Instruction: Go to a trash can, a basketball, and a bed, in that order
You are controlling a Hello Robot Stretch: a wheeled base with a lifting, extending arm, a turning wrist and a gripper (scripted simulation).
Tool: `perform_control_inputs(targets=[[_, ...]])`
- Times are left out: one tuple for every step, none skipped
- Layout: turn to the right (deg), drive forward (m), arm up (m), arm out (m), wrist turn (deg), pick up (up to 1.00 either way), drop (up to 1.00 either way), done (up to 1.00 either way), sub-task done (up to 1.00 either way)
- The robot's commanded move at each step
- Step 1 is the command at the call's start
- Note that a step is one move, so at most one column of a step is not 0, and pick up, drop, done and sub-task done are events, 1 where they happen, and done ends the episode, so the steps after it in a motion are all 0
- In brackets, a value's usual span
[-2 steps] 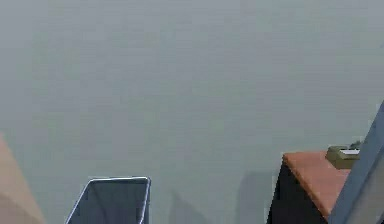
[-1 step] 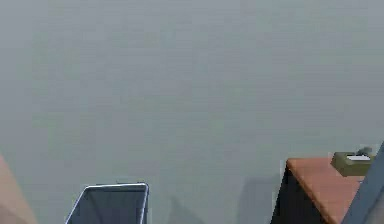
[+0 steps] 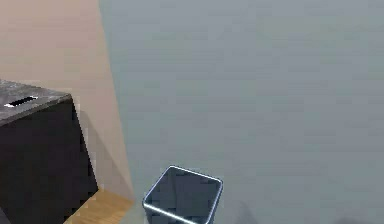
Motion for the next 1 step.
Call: perform_control_inputs(targets=[[0.0, 0.0, 0.0, 0.0, 0.0, 0.0, 0.0, 0.0, 1.0]])
